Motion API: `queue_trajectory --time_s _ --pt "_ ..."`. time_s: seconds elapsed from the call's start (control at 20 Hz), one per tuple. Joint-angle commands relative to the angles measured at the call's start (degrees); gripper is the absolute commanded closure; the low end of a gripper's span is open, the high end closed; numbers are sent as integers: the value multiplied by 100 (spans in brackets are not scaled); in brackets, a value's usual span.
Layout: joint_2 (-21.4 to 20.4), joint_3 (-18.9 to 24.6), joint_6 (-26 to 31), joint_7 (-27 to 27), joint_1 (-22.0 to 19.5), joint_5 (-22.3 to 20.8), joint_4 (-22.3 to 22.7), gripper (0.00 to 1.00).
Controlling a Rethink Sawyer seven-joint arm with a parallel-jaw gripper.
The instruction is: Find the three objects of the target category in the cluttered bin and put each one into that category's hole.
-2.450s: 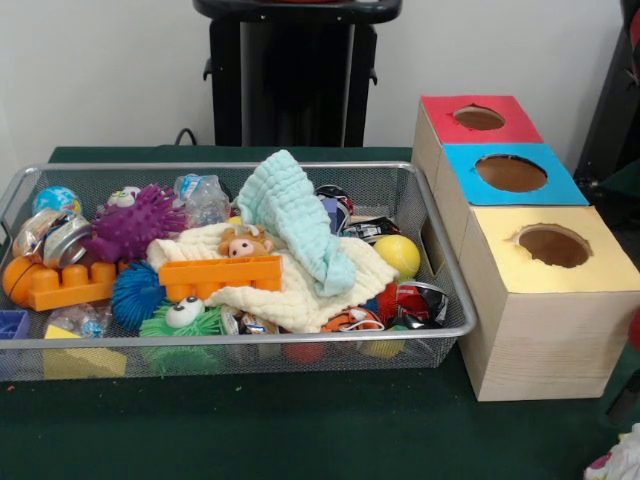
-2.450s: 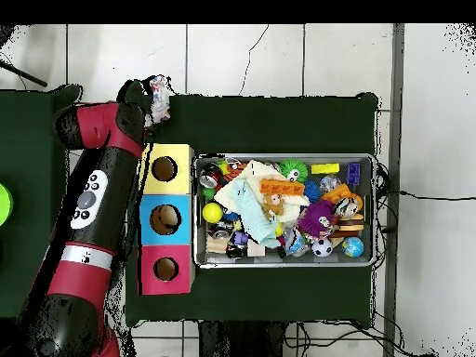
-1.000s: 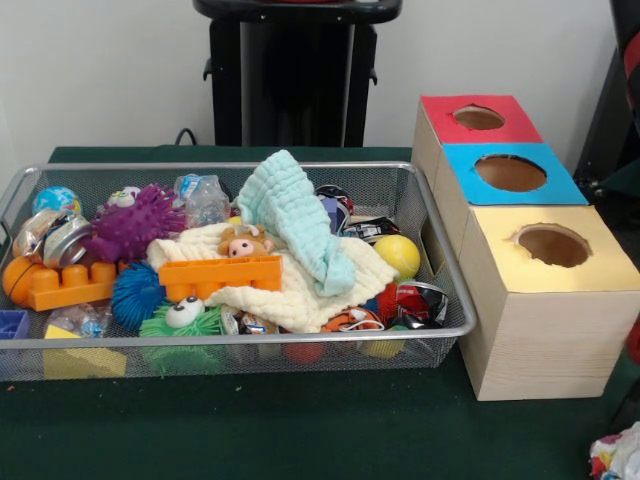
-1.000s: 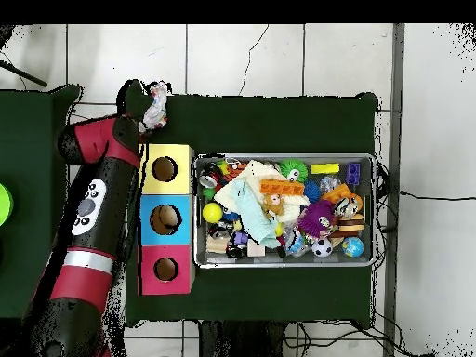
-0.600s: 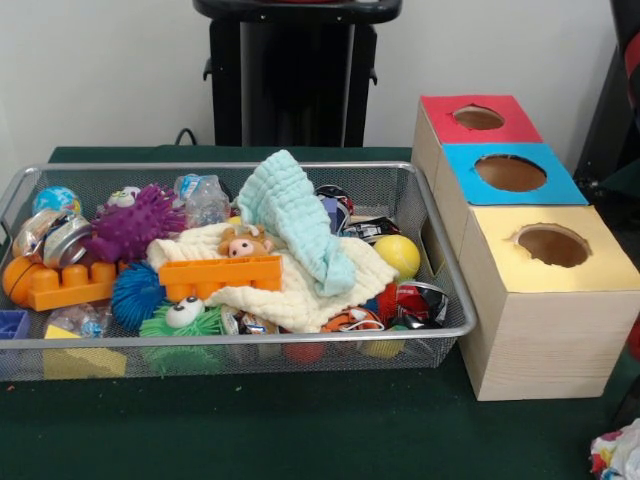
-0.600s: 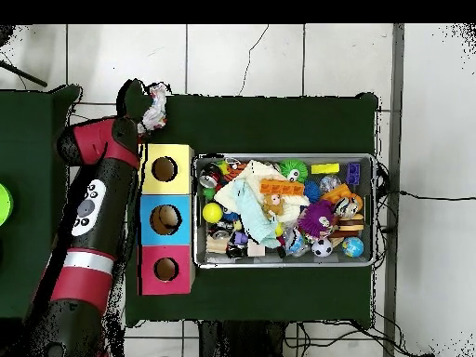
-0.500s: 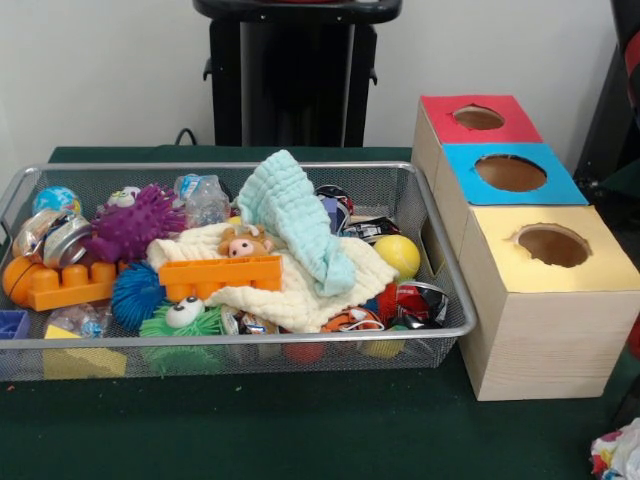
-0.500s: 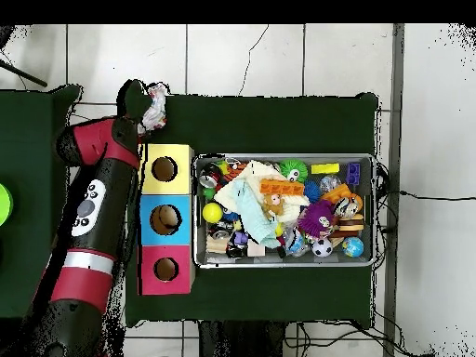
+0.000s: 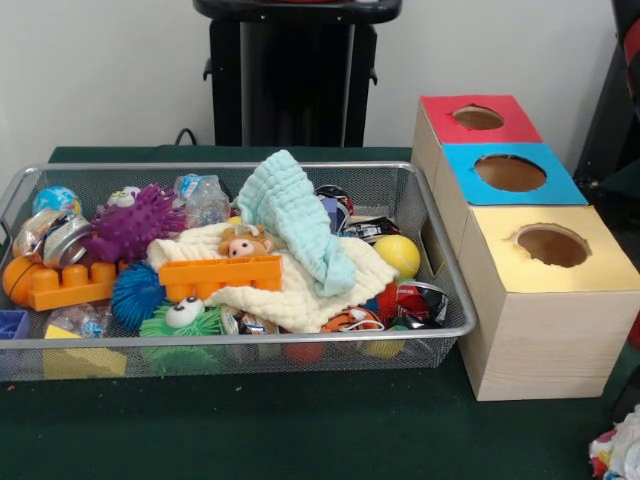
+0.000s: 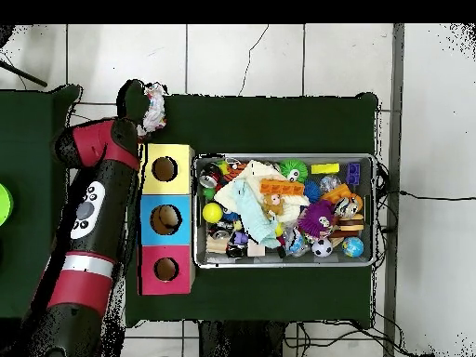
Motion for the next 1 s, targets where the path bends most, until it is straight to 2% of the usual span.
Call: queue_trajectory --time_s 0.05,0.15,0.2,0.4,0.5,0.55,0.7,1.0 --pt "-147 503 -182 205 -114 -489 685 0" --pt "-155 537 -157 214 -113 -556 665 0" --pt "-171 584 -190 263 -115 -620 657 100" --pt "-172 609 -181 173 -115 -691 633 100" --pt "-215 530 -199 315 -85 -730 729 100" --pt "-285 627 -209 198 -71 -758 809 100" --pt "-592 924 -136 -258 -59 -884 1045 100" --pt "-1483 1354 452 -1076 -44 -1293 1569 100"
